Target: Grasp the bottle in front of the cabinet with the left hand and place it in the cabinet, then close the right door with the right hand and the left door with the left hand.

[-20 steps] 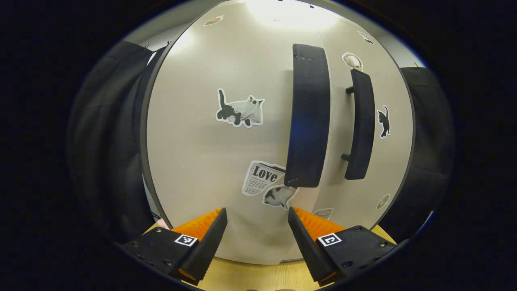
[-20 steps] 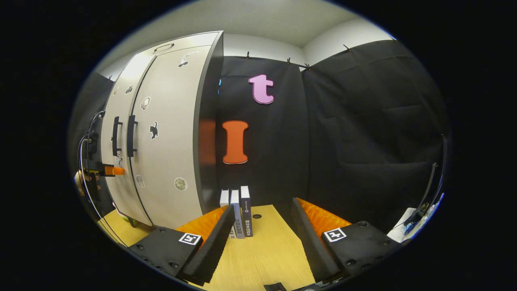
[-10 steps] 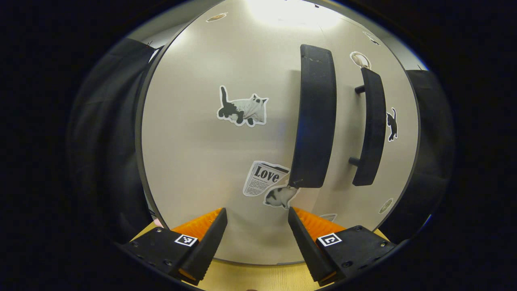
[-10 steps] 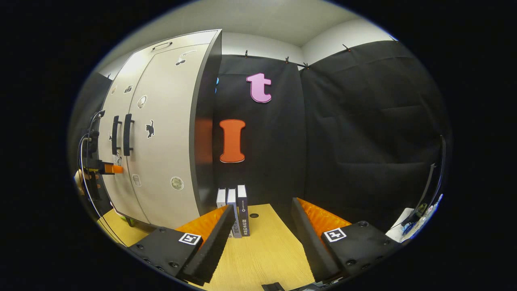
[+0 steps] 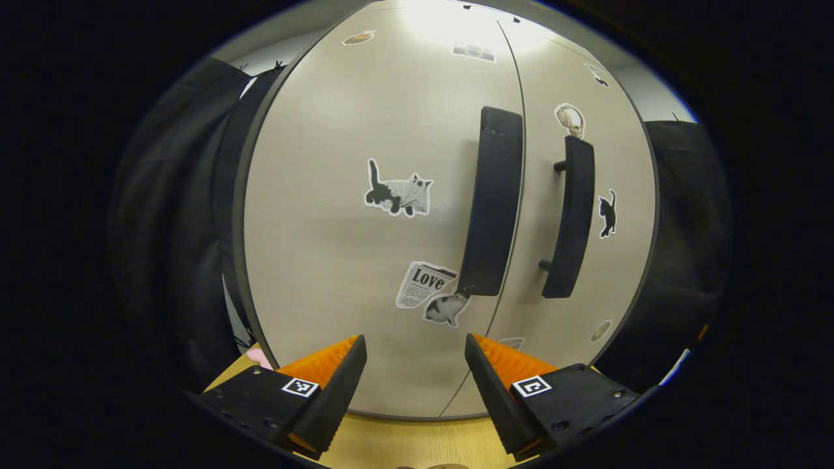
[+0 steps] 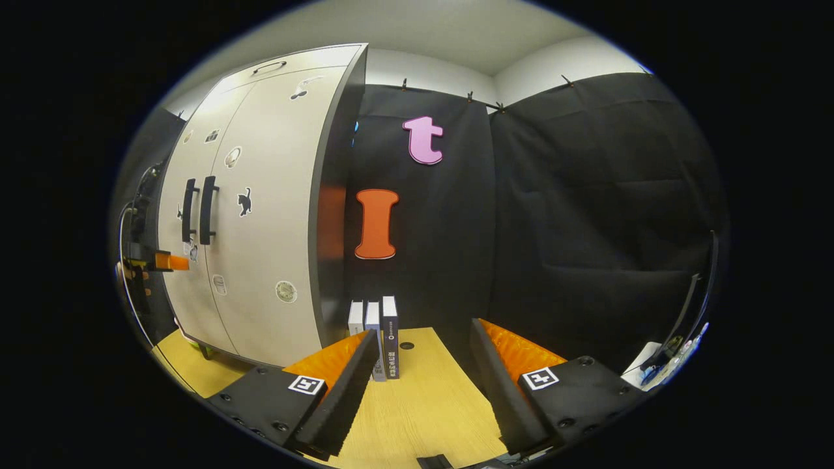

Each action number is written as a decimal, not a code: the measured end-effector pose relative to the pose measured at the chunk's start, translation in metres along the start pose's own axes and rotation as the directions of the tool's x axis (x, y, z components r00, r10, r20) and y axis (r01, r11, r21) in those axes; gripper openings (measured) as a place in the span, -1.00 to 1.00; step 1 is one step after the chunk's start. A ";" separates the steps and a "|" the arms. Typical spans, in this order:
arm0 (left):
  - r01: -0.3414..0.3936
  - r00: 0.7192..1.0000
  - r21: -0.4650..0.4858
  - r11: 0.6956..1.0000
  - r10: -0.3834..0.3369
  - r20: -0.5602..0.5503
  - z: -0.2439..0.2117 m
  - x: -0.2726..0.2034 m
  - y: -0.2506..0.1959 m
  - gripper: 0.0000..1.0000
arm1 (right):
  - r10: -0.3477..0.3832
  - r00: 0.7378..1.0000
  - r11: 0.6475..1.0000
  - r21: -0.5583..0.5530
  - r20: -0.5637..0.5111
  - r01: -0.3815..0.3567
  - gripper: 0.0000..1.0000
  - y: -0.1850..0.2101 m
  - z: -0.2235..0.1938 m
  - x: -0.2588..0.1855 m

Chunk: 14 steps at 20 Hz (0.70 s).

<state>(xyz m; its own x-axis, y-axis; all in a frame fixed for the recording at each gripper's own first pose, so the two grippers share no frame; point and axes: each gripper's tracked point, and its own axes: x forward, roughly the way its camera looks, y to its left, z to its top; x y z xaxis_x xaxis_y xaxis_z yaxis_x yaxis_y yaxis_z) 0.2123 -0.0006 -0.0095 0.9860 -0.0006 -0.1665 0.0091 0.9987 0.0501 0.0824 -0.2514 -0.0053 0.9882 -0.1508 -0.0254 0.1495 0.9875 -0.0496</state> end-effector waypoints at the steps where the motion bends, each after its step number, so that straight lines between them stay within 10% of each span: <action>1: 0.009 1.000 -0.001 1.000 -0.009 0.012 0.007 -0.008 -0.001 0.86 | 0.003 1.000 1.000 -0.005 0.001 -0.003 0.88 0.001 0.002 0.000; 14: 0.037 0.994 0.020 0.999 -0.039 0.103 0.075 -0.109 -0.006 0.86 | 0.064 0.996 0.998 -0.018 0.059 -0.063 0.88 0.023 0.051 -0.014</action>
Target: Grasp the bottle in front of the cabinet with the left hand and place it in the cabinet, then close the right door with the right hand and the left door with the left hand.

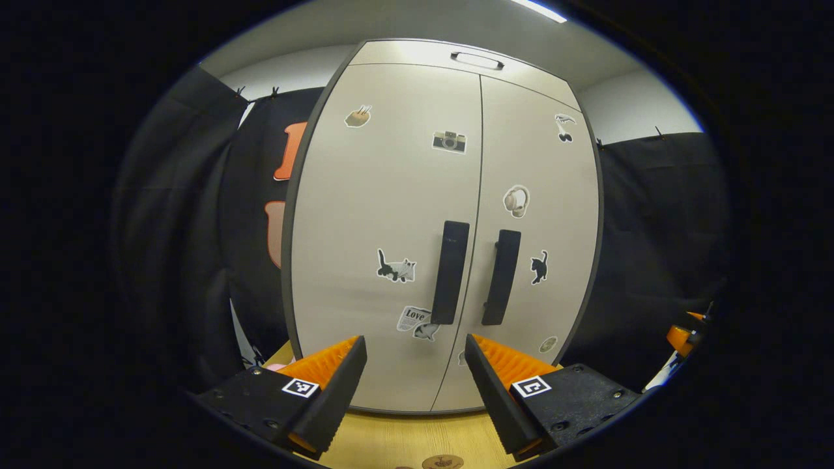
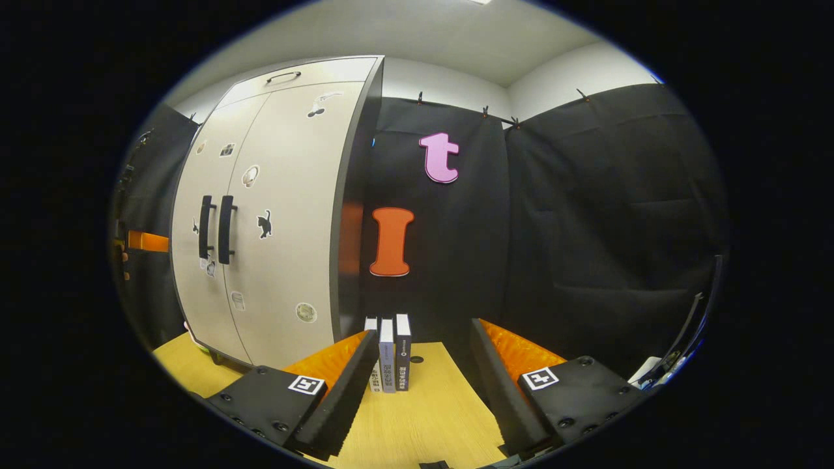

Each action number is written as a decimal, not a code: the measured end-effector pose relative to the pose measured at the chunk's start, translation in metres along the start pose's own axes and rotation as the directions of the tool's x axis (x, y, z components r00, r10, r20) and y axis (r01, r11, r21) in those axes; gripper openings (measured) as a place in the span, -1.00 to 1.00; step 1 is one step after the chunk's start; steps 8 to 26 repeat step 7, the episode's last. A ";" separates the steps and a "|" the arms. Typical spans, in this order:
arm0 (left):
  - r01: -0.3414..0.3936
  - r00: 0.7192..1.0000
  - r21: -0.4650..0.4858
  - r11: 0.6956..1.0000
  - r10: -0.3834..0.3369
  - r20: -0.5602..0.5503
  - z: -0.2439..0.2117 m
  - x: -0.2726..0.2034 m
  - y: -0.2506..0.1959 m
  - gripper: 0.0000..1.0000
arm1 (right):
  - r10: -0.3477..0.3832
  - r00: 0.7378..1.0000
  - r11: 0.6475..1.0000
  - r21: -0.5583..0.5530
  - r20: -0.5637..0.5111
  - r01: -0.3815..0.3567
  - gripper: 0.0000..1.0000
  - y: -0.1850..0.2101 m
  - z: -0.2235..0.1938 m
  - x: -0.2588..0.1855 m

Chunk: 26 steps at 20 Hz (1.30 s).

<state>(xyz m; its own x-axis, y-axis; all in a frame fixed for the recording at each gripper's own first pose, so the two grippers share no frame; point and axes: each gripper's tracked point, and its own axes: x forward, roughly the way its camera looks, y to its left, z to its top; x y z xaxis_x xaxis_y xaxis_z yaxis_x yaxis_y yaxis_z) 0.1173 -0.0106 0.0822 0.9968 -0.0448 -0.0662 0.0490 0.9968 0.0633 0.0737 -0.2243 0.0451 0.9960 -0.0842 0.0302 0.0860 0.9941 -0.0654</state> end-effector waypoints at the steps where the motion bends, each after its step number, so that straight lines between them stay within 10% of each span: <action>1: -0.001 1.000 -0.006 1.000 0.001 0.010 0.006 -0.007 0.000 0.86 | 0.008 1.000 1.000 0.004 0.007 -0.008 0.88 0.004 0.005 -0.001; 26: -0.018 0.998 -0.013 1.000 0.018 0.059 0.035 -0.043 0.002 0.86 | 0.039 0.998 0.999 0.009 0.039 -0.040 0.88 0.015 0.028 -0.009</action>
